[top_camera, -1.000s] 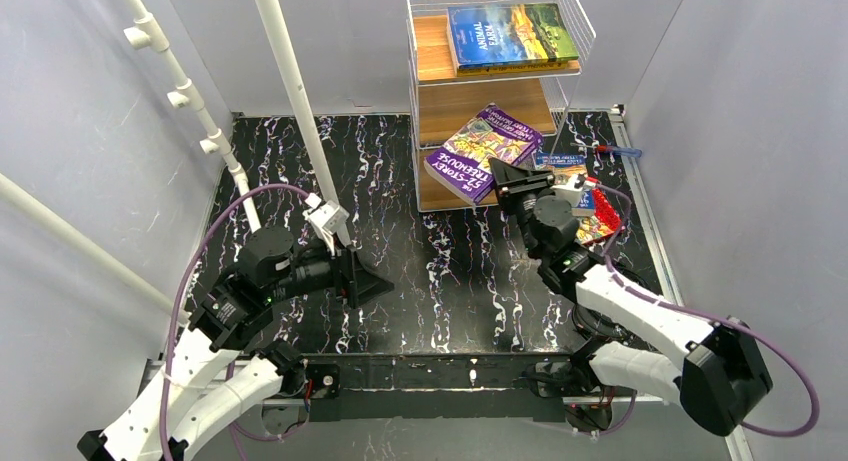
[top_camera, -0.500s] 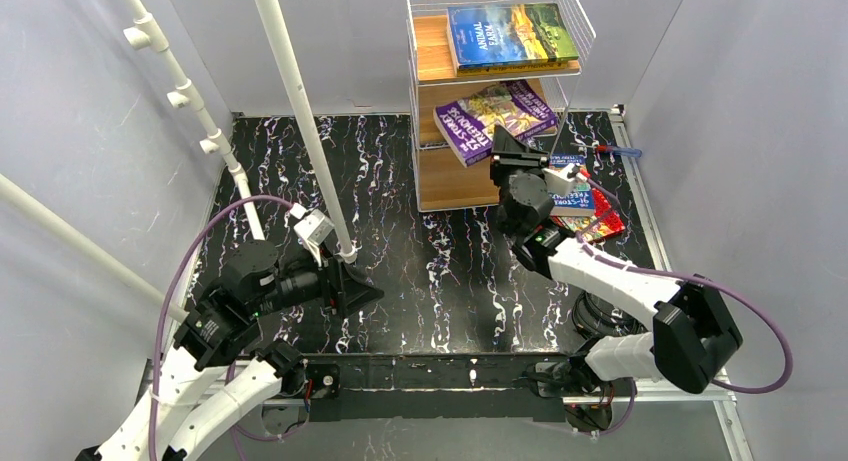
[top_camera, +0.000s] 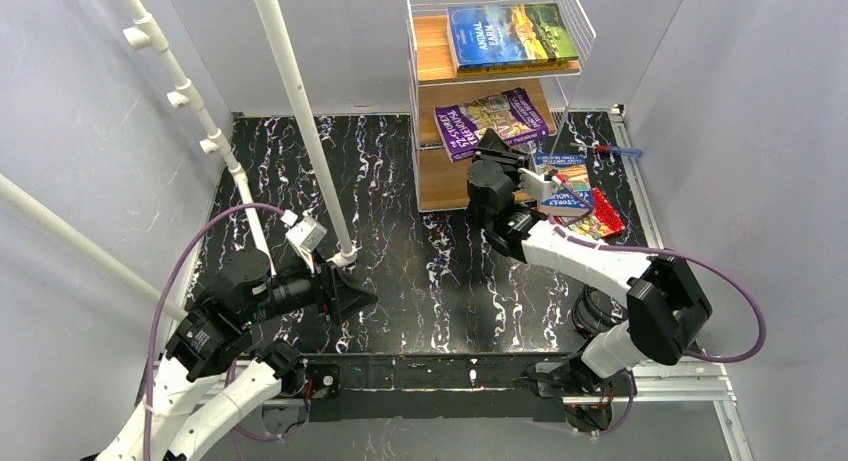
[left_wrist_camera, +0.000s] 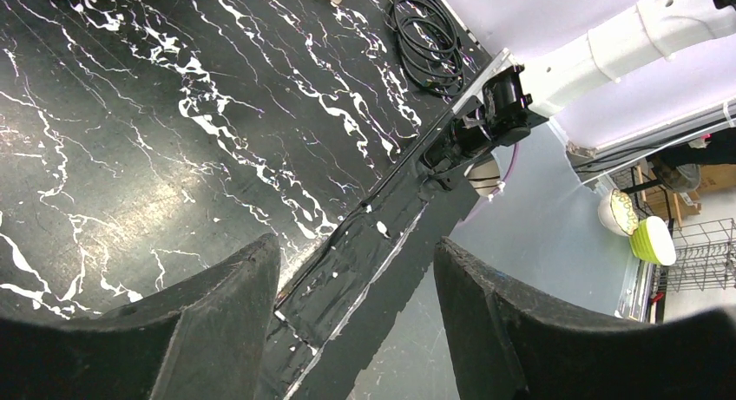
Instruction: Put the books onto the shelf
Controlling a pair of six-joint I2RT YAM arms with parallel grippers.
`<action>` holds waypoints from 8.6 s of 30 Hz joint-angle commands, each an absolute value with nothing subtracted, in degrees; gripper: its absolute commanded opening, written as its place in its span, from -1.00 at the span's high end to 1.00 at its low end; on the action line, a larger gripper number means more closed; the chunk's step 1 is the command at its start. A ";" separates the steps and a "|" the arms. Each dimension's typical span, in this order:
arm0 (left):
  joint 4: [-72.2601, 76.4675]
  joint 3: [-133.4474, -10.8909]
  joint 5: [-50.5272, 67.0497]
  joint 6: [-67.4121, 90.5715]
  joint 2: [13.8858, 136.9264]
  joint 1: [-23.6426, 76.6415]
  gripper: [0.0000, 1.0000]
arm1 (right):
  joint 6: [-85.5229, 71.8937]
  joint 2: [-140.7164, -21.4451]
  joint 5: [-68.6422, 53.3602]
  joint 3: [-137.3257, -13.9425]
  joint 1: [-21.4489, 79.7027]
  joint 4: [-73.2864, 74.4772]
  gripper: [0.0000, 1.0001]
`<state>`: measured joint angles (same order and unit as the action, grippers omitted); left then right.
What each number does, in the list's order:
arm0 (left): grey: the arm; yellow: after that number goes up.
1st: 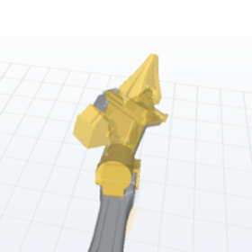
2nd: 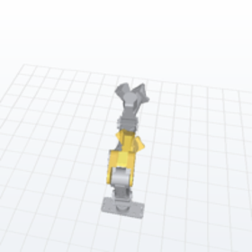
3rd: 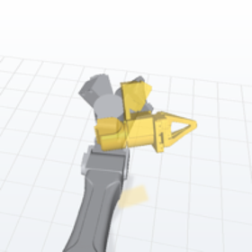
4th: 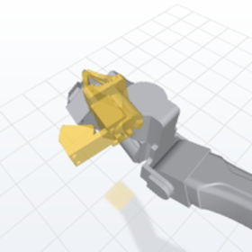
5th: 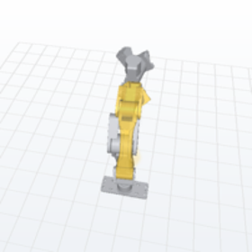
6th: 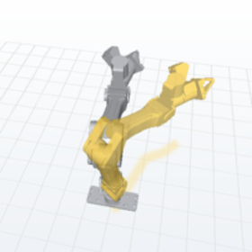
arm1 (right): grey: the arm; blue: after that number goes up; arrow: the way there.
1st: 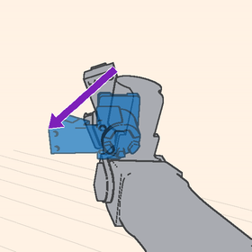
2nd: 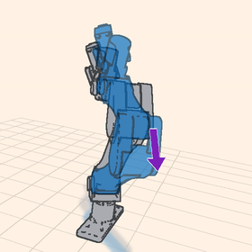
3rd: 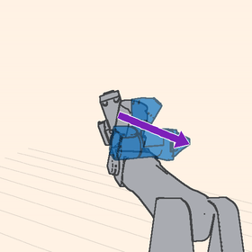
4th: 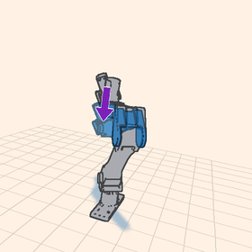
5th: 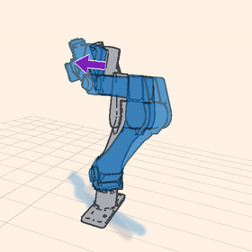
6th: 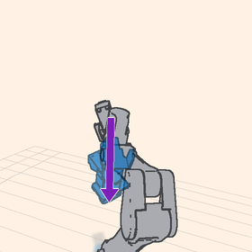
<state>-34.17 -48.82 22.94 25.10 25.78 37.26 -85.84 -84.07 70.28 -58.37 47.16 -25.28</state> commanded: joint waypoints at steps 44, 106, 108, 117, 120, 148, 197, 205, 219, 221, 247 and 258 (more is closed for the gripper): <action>-39.90 -50.86 20.51 23.90 22.94 37.42 -0.27 | -115.97 -89.61 54.95 -78.61 38.95 18.50 -0.97; -34.76 -48.44 24.04 22.93 27.43 37.44 -0.27 | -78.19 -68.67 2.43 -45.79 19.83 -22.92 -0.35; -34.77 -48.28 23.91 22.94 27.26 37.44 -0.27 | -78.92 -68.17 2.52 -44.91 19.79 -23.54 -0.24; -34.63 -47.96 24.04 23.19 27.26 37.44 -0.27 | -80.61 -68.36 3.94 -43.01 19.43 -27.71 -0.12; -34.66 -47.99 24.10 23.23 27.19 37.44 -0.27 | -81.44 -69.57 3.61 -42.89 19.48 -30.29 -0.21; -34.51 -47.97 24.17 23.51 27.55 37.44 -0.27 | -90.43 -74.42 15.47 -38.34 20.46 -50.80 0.89; -36.02 -49.12 24.06 22.52 26.92 37.44 -0.27 | -74.95 -59.37 12.64 -46.84 18.10 -11.18 -0.97; -35.48 -48.69 24.74 22.62 27.08 37.44 -0.27 | -48.25 -53.02 18.31 -54.86 13.88 7.35 -0.62; -34.74 -48.87 24.48 22.54 28.19 37.44 -0.27 | -42.72 -65.77 7.71 -61.49 13.59 2.92 0.31; -35.02 -48.87 24.46 22.56 28.15 37.44 -0.27 | -42.57 -66.67 8.09 -62.07 13.49 2.33 0.32; -35.82 -50.19 23.71 21.76 29.45 37.44 -0.27 | -45.72 -75.30 7.73 -65.29 10.51 -6.11 0.59; -35.96 -50.49 23.78 21.72 29.65 37.44 -0.27 | -44.10 -66.19 6.31 -62.43 10.11 -0.90 0.52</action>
